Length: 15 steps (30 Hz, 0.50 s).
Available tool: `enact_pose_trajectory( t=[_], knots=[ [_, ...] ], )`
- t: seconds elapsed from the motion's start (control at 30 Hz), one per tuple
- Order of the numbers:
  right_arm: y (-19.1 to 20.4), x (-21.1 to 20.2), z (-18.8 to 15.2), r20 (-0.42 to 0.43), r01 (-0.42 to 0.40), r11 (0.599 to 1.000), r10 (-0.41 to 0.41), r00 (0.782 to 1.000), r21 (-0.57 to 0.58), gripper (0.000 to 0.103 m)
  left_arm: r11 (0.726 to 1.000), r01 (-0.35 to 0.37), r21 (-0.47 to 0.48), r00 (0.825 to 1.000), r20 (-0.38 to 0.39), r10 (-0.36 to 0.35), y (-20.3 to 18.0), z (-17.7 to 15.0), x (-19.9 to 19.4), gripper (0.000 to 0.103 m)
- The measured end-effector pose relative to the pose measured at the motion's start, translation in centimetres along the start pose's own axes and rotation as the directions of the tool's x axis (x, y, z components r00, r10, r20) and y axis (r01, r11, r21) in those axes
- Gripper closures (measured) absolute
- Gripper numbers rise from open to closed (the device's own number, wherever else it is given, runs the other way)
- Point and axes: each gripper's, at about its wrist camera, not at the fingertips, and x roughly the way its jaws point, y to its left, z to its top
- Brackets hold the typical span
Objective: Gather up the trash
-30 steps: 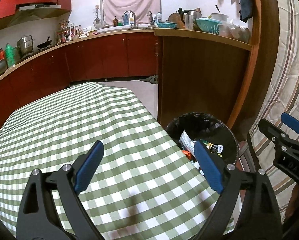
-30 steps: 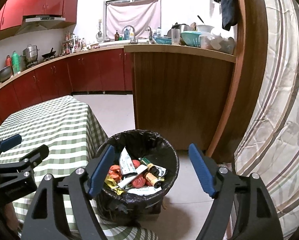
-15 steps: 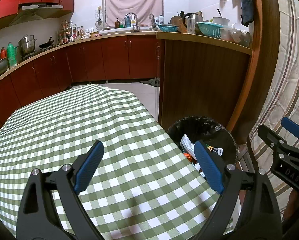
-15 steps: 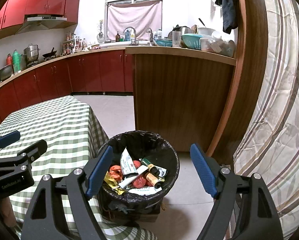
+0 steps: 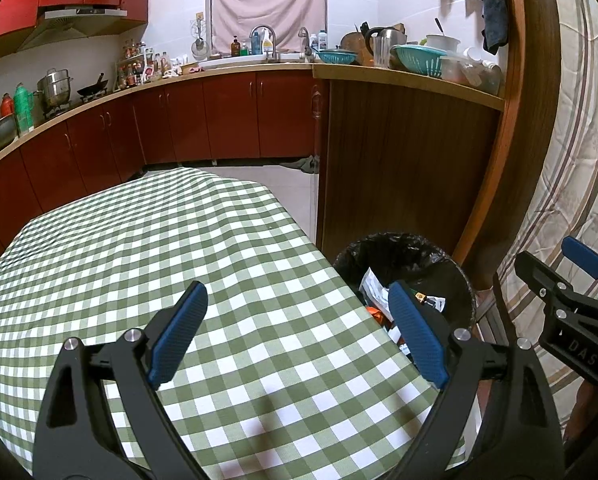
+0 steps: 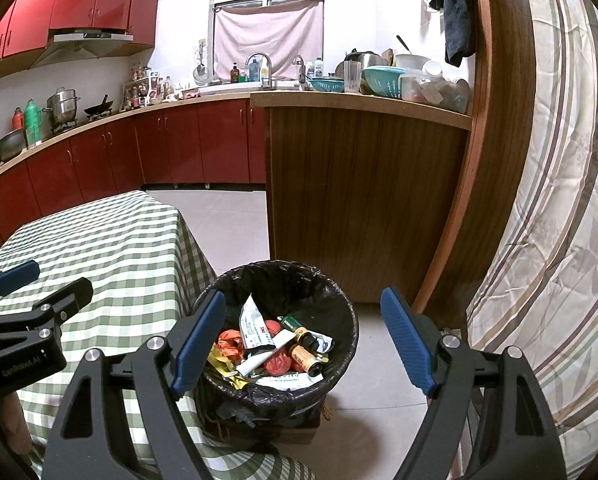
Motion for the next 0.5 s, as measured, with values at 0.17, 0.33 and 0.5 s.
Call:
enact_pose_trajectory(
  t=[0.17, 0.33, 0.5],
  knots=[
    [0.02, -0.02, -0.02, 0.001, 0.0, 1.0, 0.0, 1.0, 0.0, 0.025, 1.0, 0.0, 0.0, 1.0, 0.0, 0.0, -0.01, 0.02, -0.02, 0.014],
    [0.03, 0.01, 0.0, -0.001, 0.001, 1.0, -0.001, 1.0, 0.0, 0.025, 1.0, 0.001, -0.001, 1.0, 0.0, -0.001, -0.03, 0.0, 0.01, 0.014],
    [0.07, -0.03, -0.04, 0.0, 0.0, 1.0, 0.0, 1.0, -0.001, 0.025, 1.0, -0.001, -0.001, 1.0, 0.002, 0.001, -0.11, 0.03, 0.01, 0.014]
  ],
)
